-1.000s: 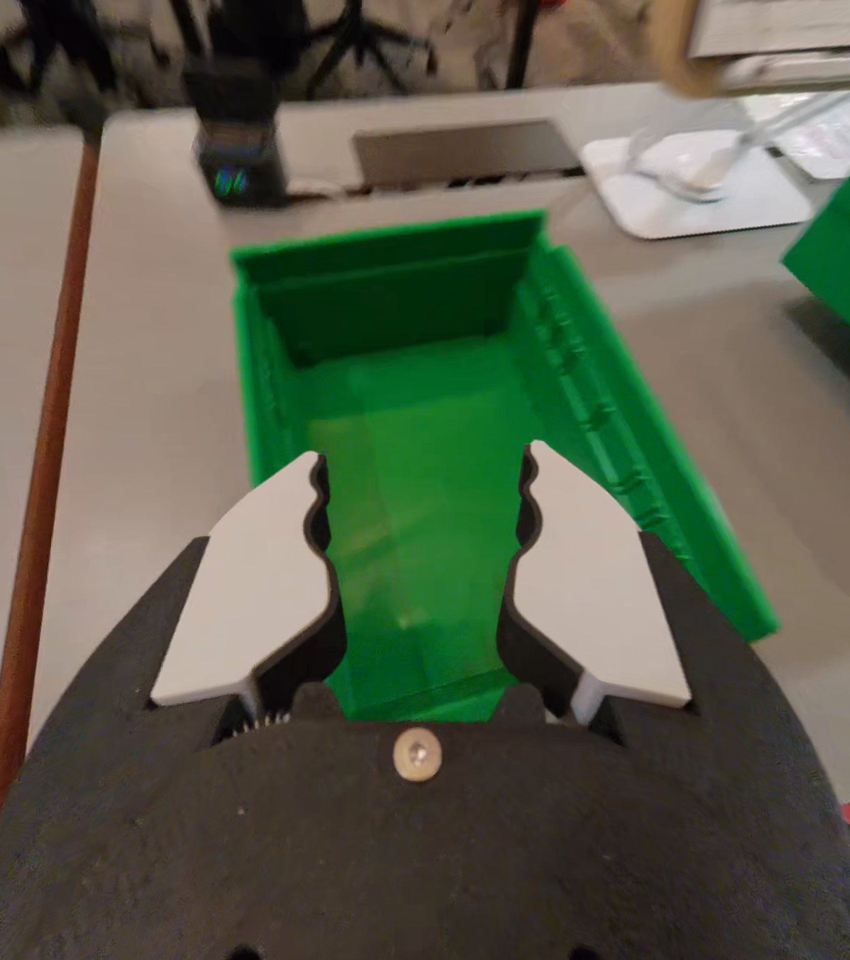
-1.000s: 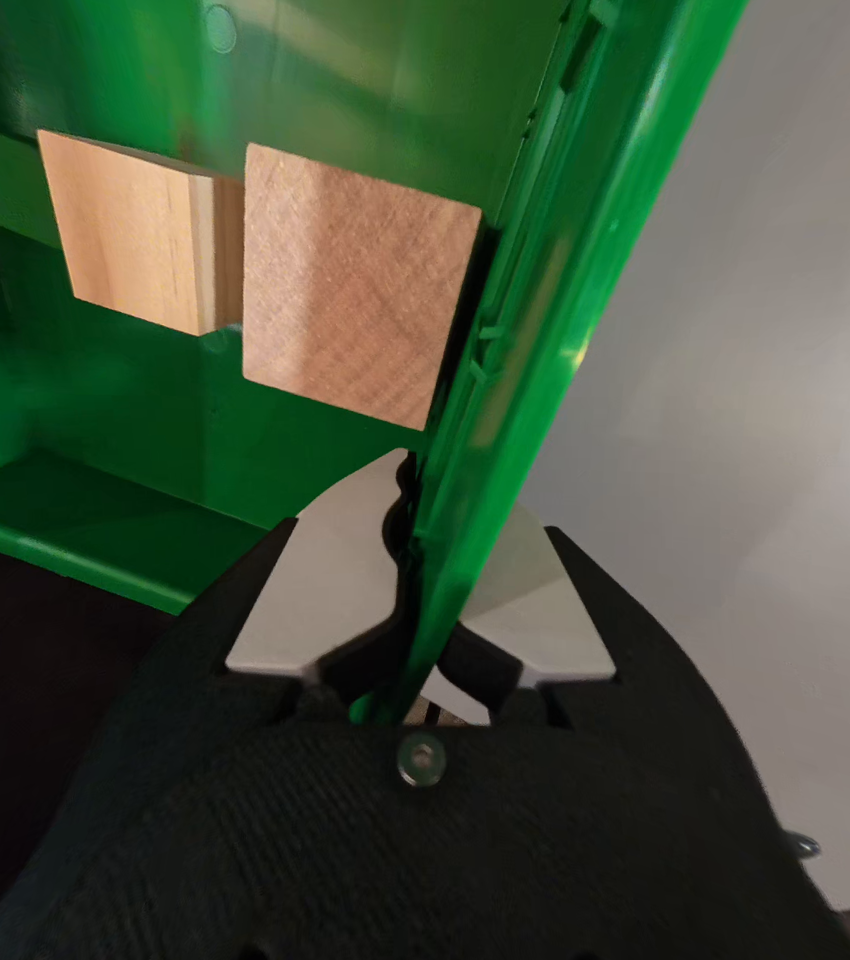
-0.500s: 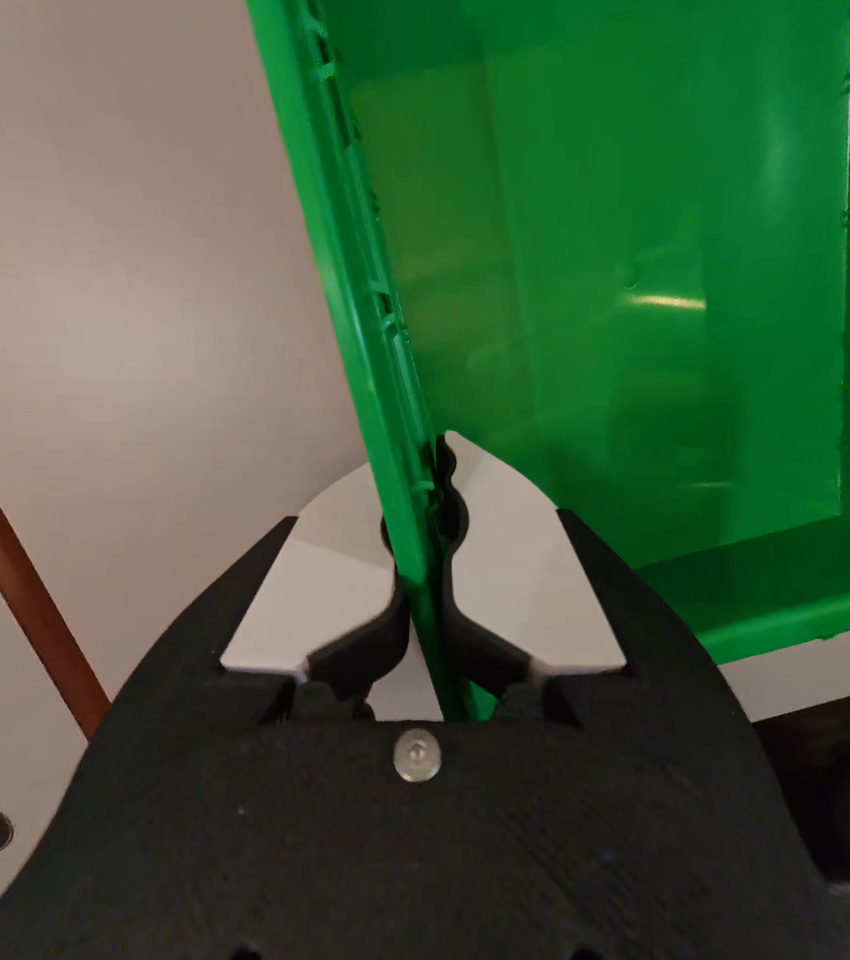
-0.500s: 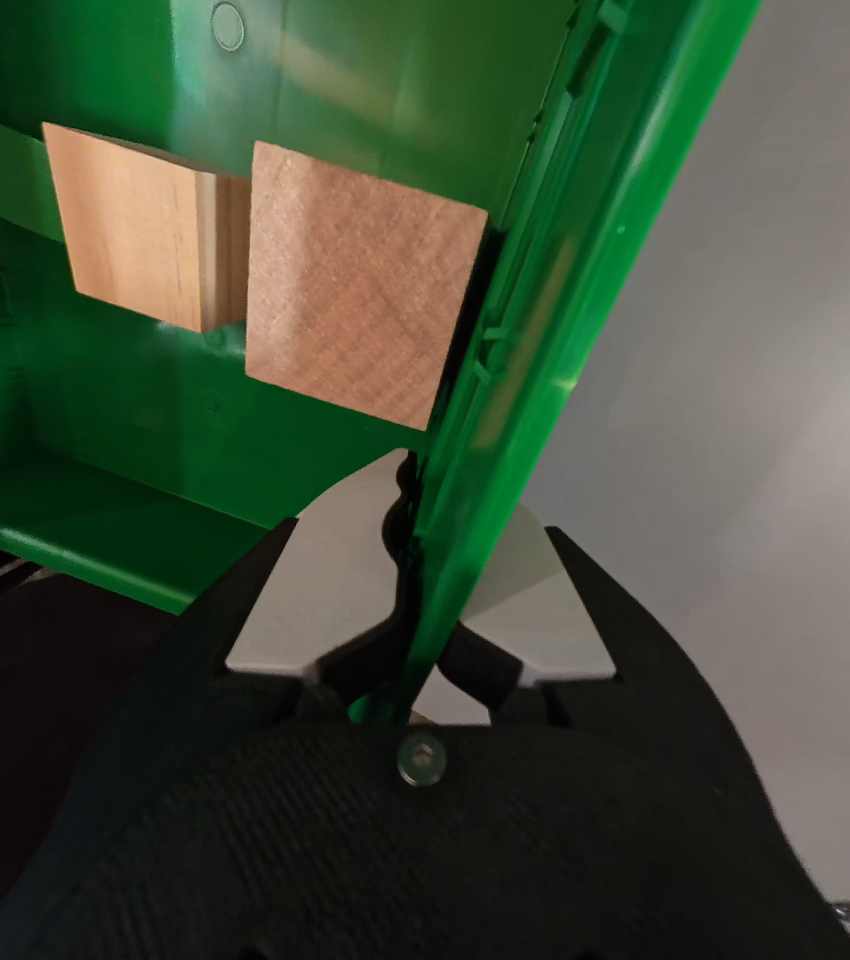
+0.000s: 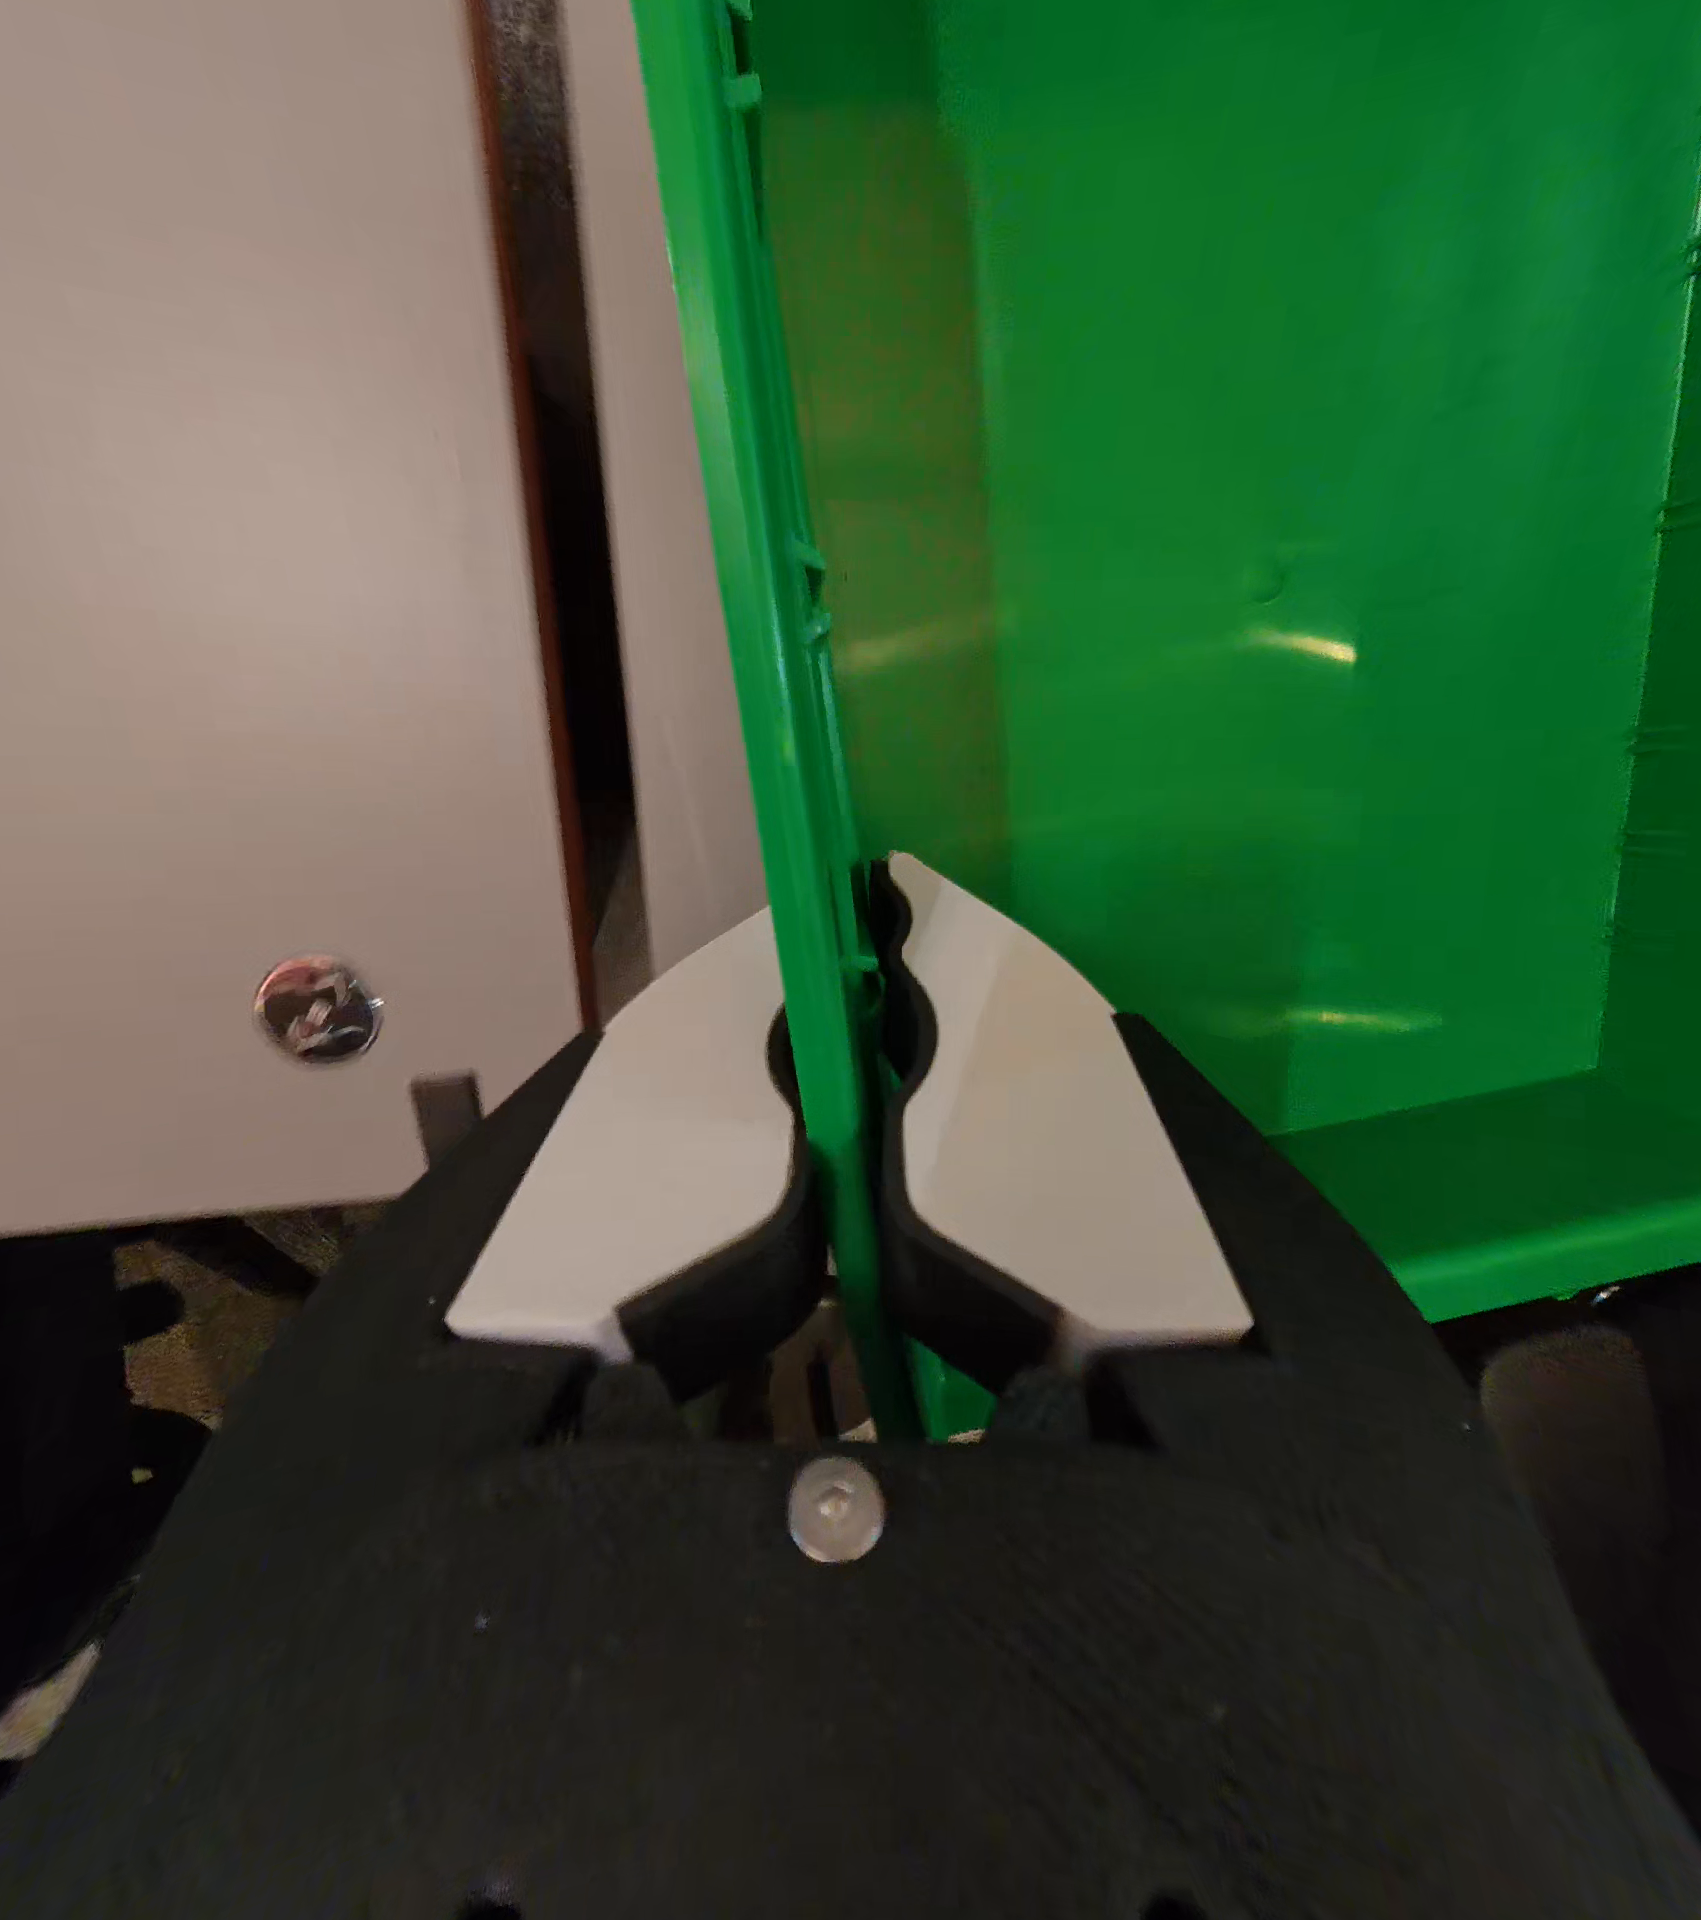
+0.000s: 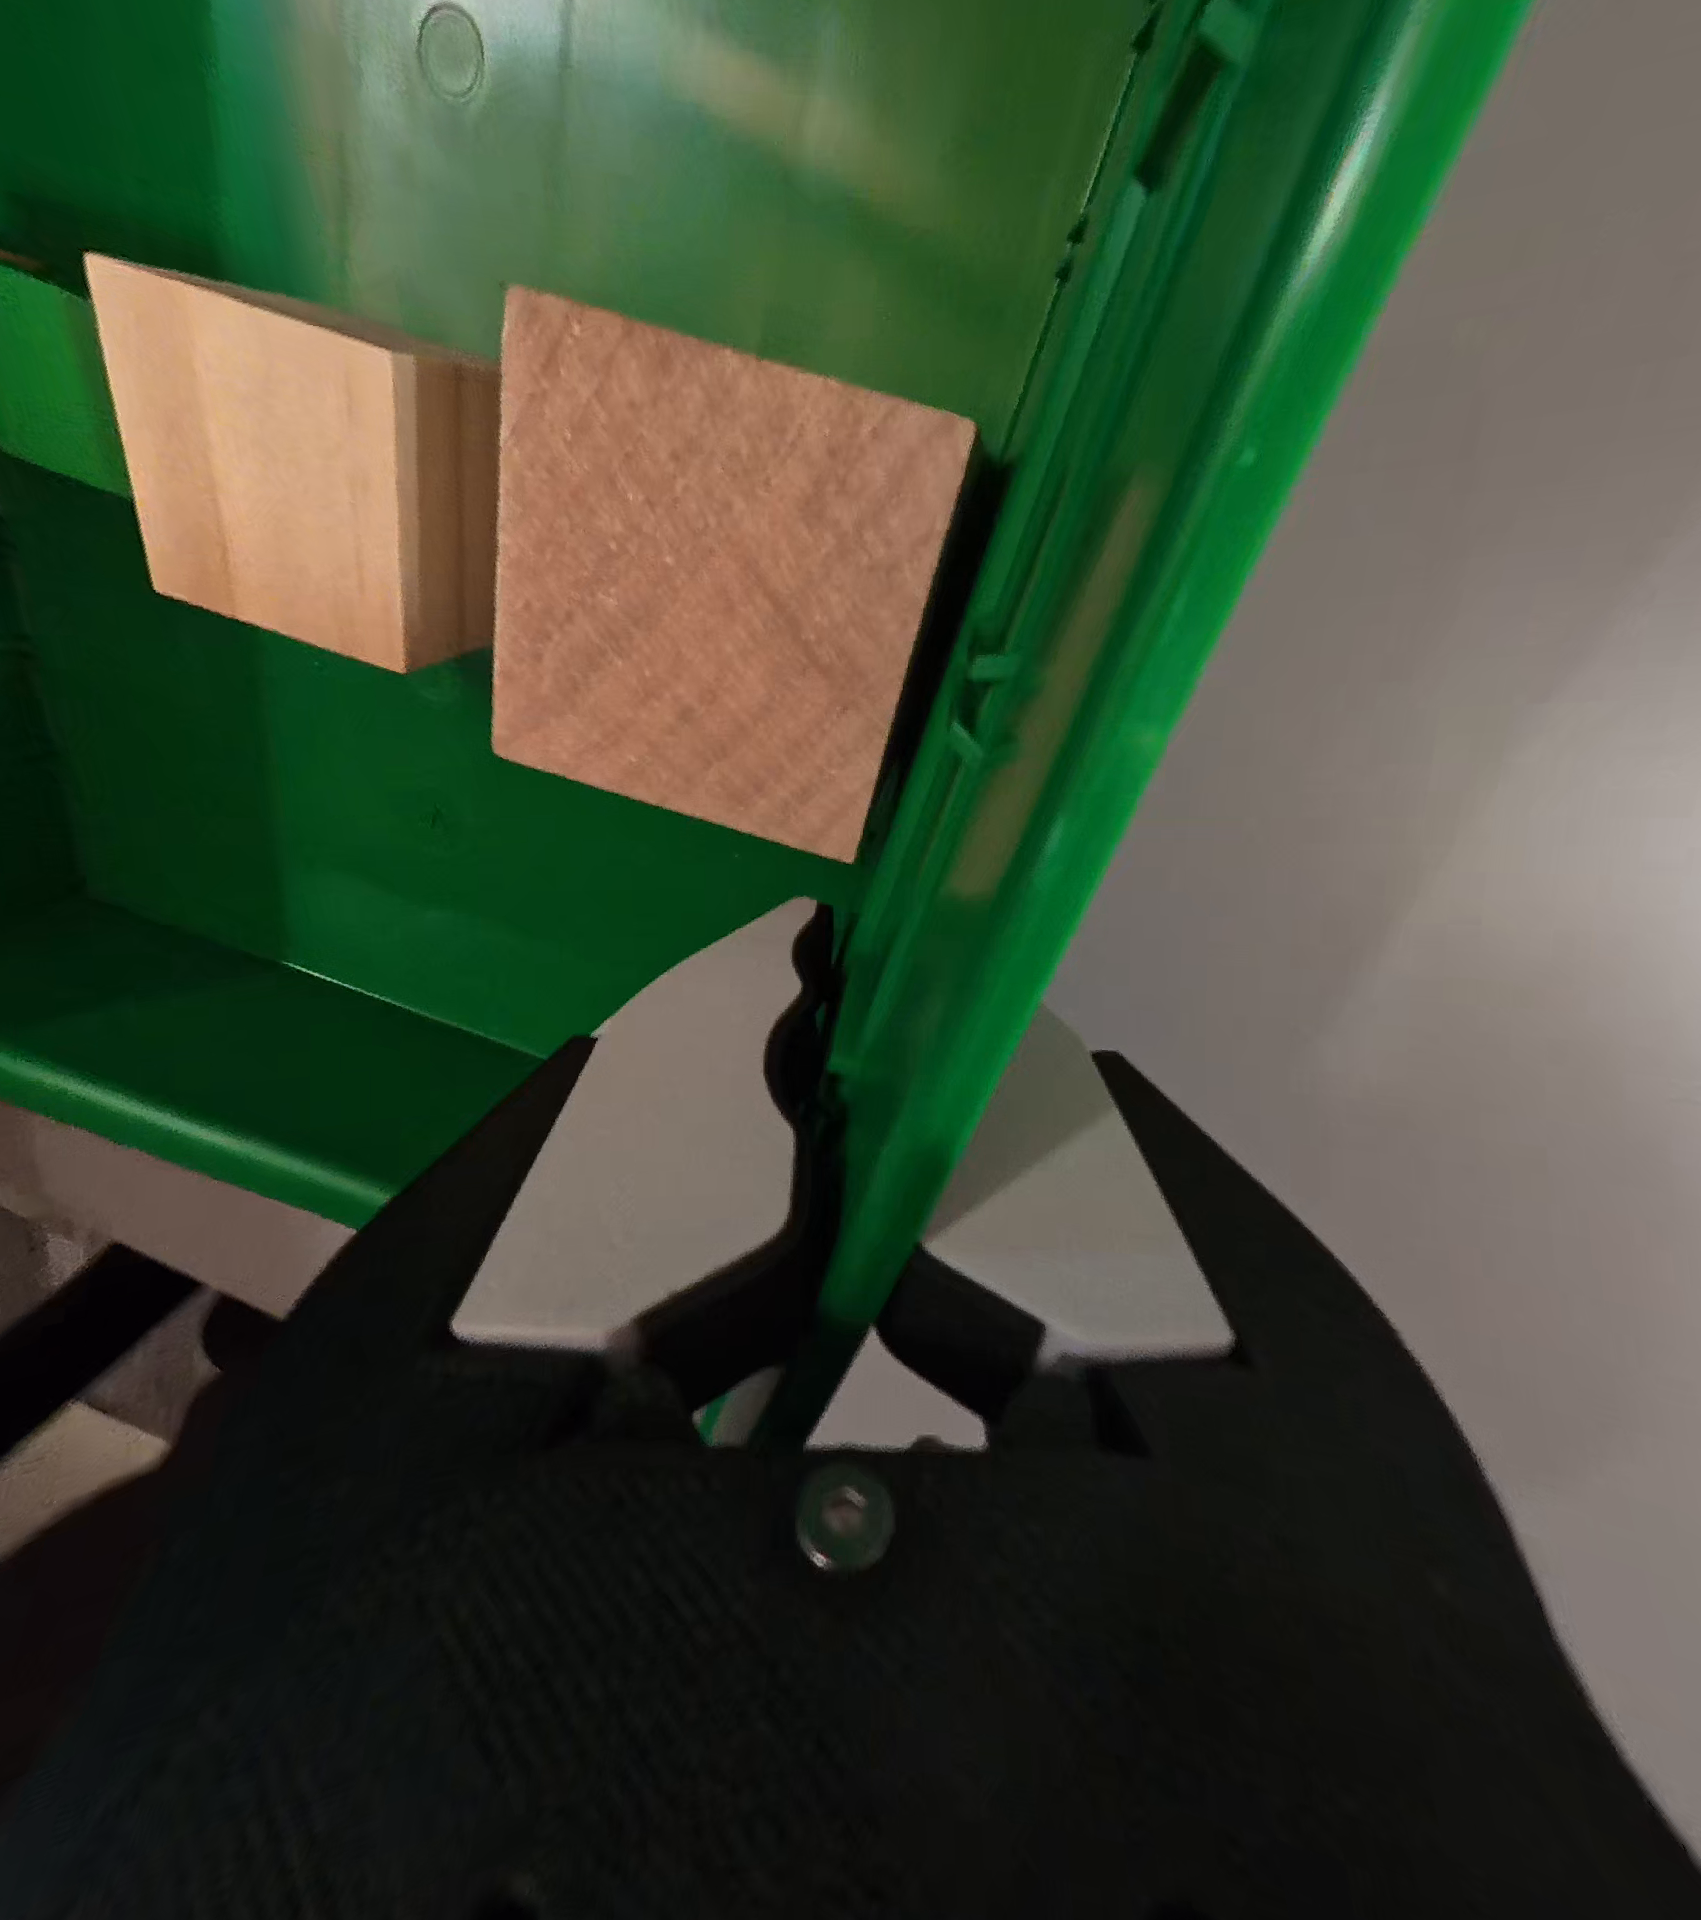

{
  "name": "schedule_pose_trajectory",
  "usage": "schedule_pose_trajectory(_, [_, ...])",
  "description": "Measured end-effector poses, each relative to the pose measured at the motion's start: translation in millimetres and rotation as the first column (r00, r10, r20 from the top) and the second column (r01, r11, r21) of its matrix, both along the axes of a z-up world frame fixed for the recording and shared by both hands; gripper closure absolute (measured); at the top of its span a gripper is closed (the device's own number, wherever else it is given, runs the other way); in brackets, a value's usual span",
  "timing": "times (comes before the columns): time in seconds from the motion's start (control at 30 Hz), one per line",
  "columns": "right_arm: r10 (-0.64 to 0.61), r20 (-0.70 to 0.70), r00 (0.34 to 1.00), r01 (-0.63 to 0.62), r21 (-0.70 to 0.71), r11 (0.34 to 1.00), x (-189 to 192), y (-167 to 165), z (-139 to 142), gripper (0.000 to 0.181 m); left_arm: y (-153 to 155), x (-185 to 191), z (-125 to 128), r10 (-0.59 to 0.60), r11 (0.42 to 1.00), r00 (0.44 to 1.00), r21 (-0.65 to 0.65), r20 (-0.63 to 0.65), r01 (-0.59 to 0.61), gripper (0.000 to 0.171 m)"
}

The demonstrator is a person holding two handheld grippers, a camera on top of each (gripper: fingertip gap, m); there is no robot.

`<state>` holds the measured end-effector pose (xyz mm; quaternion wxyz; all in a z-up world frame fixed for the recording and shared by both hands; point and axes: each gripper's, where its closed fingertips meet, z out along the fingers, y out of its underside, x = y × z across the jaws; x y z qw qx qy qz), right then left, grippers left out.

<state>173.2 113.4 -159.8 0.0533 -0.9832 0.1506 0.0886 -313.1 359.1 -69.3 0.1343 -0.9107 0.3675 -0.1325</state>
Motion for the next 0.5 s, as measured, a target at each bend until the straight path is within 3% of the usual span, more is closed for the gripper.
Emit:
schedule_pose_trajectory(0.23, [-0.055,0.005,0.998,0.055,-0.001,0.998,-74,75,0,0.175,1,-69,36,0.129,0.991,0.988,0.015,0.090,-0.131,0.162])
schedule_pose_trajectory(0.5, [-0.010,-0.001,1.000,0.010,0.065,0.998,-166,115,1,0.169,-9,-78,64,0.161,0.985,0.963,0.019,0.214,-0.169,0.162])
